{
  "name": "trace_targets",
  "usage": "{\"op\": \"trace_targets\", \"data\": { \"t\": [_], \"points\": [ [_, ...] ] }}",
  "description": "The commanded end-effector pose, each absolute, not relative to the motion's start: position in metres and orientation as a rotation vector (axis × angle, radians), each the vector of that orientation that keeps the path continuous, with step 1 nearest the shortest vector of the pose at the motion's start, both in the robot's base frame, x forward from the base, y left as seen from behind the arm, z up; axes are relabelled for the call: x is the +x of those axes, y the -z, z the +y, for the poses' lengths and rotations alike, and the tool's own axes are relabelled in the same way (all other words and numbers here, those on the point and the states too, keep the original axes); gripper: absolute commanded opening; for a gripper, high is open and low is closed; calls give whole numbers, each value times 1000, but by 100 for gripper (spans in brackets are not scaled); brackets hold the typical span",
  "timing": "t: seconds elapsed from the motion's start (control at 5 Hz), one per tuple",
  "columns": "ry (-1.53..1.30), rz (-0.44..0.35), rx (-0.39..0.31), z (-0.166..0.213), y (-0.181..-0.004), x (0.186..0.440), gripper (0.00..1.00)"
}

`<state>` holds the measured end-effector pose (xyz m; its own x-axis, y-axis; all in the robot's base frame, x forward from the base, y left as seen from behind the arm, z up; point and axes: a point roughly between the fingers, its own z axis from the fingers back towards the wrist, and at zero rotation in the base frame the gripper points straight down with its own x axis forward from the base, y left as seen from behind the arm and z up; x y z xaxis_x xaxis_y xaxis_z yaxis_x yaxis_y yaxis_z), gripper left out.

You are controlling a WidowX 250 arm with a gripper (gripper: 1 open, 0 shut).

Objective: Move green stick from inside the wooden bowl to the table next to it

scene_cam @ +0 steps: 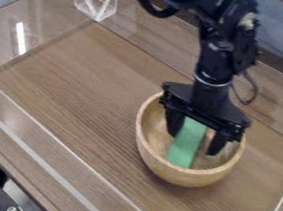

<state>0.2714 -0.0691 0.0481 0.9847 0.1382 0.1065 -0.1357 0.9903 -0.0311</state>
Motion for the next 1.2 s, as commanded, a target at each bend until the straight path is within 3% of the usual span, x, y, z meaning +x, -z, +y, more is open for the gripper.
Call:
{"op": "trace_targets", "data": {
  "t": [0.0,0.6,0.8,1.0],
  "points": [
    [-198,-182,-42,-77,-73,278,100],
    [-161,-166,-45,-57,-34,277,100],
    [-135,-168,-49,-51,-37,281,0],
    [-152,-187,-60,-44,-52,279,0]
  ]
}}
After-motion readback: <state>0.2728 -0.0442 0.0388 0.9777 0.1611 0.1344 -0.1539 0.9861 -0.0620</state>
